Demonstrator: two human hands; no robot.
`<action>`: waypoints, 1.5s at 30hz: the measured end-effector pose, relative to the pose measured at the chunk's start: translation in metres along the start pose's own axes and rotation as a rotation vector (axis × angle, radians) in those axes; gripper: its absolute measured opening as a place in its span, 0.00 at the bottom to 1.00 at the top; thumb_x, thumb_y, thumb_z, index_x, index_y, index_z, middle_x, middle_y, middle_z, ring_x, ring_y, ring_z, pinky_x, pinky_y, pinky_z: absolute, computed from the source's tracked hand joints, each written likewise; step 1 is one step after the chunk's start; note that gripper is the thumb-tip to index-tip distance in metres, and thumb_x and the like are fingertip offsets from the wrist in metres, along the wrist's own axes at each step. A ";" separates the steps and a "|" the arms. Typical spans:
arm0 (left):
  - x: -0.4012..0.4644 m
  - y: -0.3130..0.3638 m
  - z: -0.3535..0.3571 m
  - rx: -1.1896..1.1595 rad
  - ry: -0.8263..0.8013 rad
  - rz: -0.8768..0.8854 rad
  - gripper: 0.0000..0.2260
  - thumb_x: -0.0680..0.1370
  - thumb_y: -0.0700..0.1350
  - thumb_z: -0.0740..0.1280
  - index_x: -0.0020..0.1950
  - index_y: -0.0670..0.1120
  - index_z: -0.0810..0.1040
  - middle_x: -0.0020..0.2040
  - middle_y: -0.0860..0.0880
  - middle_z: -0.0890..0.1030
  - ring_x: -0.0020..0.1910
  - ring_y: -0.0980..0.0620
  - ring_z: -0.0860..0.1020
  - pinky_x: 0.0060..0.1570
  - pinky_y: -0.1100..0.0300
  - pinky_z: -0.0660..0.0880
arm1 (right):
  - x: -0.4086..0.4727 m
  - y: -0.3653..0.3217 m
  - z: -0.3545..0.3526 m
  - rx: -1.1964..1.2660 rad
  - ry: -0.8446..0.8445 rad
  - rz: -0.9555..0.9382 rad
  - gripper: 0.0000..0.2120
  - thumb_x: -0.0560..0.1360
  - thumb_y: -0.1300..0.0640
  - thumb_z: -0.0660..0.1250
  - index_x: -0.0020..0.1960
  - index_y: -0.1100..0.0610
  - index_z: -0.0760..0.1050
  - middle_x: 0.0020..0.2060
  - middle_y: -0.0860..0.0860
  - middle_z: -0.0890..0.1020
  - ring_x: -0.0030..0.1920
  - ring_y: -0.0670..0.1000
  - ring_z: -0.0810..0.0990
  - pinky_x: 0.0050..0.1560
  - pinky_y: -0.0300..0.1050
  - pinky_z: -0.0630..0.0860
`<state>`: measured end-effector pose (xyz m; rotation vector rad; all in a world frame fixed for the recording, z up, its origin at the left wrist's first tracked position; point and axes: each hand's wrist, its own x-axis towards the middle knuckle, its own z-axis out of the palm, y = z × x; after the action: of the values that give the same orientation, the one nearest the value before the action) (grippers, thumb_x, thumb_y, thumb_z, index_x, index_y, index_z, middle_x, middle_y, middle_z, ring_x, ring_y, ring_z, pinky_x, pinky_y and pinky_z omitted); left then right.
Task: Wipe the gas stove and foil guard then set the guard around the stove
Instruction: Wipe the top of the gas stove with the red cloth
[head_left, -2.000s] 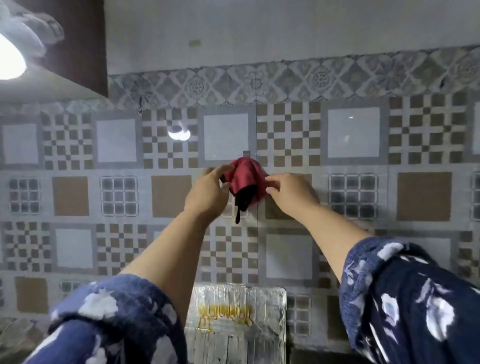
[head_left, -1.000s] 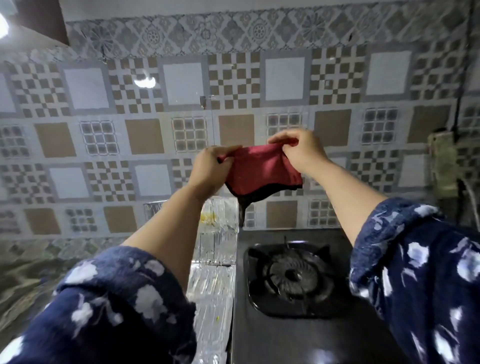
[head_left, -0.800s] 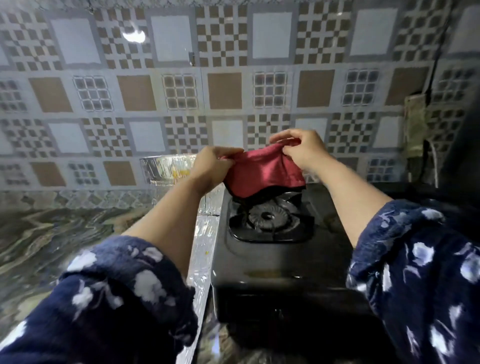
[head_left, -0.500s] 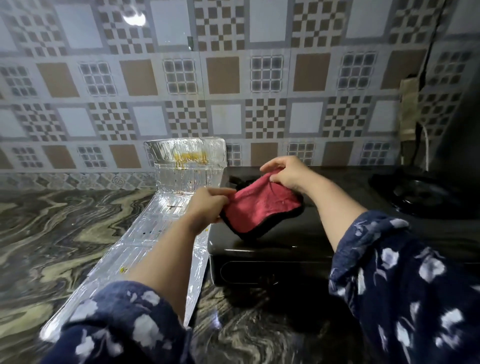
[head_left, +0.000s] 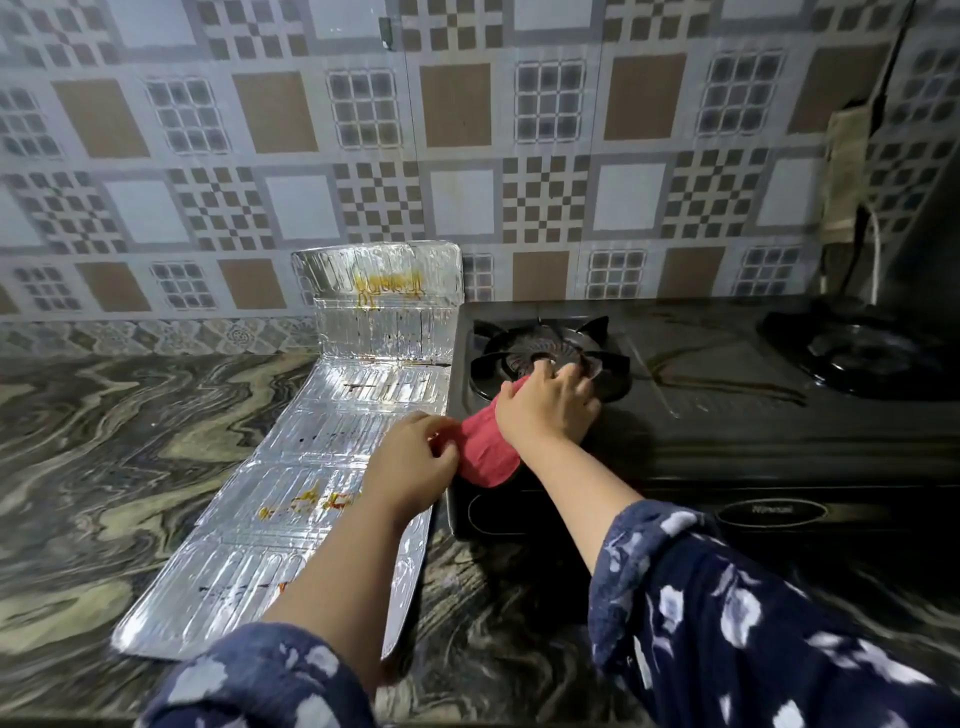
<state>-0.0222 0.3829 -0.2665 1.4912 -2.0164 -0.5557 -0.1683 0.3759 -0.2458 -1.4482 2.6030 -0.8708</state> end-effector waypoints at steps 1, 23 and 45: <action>-0.003 -0.002 -0.002 -0.002 0.007 0.011 0.12 0.72 0.47 0.63 0.50 0.52 0.83 0.50 0.52 0.81 0.50 0.52 0.78 0.54 0.55 0.76 | -0.005 -0.004 0.004 0.014 -0.067 0.061 0.23 0.76 0.45 0.59 0.66 0.55 0.68 0.68 0.57 0.66 0.69 0.61 0.63 0.69 0.59 0.57; 0.013 -0.049 0.000 0.275 -0.167 0.318 0.30 0.73 0.52 0.47 0.76 0.53 0.59 0.77 0.55 0.60 0.75 0.56 0.59 0.72 0.52 0.56 | -0.034 -0.014 0.035 -0.239 -0.300 -0.385 0.22 0.83 0.48 0.42 0.77 0.44 0.53 0.77 0.43 0.55 0.77 0.46 0.49 0.75 0.61 0.38; 0.029 -0.002 0.019 0.419 0.052 0.223 0.18 0.73 0.42 0.56 0.59 0.51 0.78 0.57 0.51 0.80 0.56 0.47 0.78 0.57 0.52 0.66 | -0.033 0.038 0.020 -0.222 -0.228 -0.459 0.22 0.82 0.48 0.45 0.76 0.43 0.56 0.77 0.43 0.57 0.77 0.47 0.52 0.75 0.54 0.44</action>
<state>-0.0395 0.3543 -0.2762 1.4572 -2.3159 0.0002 -0.1731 0.4081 -0.2888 -2.1149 2.2931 -0.4073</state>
